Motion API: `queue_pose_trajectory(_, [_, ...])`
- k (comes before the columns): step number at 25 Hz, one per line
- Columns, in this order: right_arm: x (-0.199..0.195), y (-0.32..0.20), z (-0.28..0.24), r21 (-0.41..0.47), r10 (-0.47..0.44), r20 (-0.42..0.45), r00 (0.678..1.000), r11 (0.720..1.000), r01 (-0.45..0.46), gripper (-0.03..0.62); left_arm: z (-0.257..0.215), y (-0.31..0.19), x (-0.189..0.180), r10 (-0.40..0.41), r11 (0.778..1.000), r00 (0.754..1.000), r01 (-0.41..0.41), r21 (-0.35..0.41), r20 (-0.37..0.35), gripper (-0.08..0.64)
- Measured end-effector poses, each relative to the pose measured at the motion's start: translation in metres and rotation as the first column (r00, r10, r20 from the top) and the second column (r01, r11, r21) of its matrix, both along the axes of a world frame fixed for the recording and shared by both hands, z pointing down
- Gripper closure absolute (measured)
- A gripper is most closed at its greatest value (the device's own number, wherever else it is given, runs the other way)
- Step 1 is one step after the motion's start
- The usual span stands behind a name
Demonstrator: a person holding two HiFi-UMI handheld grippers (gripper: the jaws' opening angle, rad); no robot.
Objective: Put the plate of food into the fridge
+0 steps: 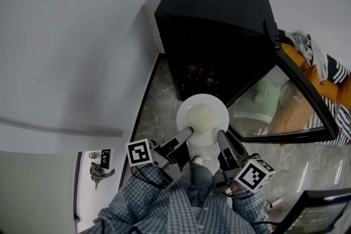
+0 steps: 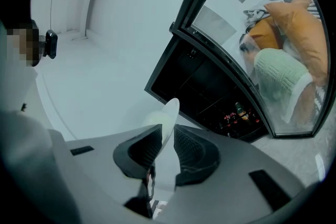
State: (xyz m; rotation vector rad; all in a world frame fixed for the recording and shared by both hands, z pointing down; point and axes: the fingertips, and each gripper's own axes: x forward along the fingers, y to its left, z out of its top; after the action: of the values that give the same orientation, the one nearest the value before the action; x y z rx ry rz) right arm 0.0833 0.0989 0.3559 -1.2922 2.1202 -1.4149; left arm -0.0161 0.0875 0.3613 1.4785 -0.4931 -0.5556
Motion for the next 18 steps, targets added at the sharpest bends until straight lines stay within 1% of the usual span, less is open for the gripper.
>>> queue_pose_trajectory(3, [-0.001, -0.011, 0.005, -0.016, 0.019, -0.008, 1.000, 1.000, -0.019, 0.517, 0.003, -0.014, 0.000, 0.021, 1.000, 1.000, -0.021, -0.007, -0.010, 0.511])
queue_pose_trajectory(7, [-0.006, -0.030, 0.014, -0.036, 0.042, -0.013, 0.999, 0.998, -0.043, 0.517, 0.011, -0.036, -0.004, 0.053, 0.998, 0.999, -0.053, -0.015, 0.003, 0.511])
queue_pose_trajectory(13, [-0.013, -0.051, 0.029, -0.061, 0.109, -0.013, 0.994, 0.992, -0.110, 0.515, 0.024, -0.064, -0.009, 0.124, 0.992, 0.992, -0.123, -0.033, 0.012, 0.511])
queue_pose_trajectory(18, [-0.015, -0.074, 0.037, -0.049, 0.151, -0.023, 0.988, 0.987, -0.152, 0.517, 0.036, -0.088, -0.012, 0.147, 0.987, 0.989, -0.147, -0.063, 0.004, 0.511])
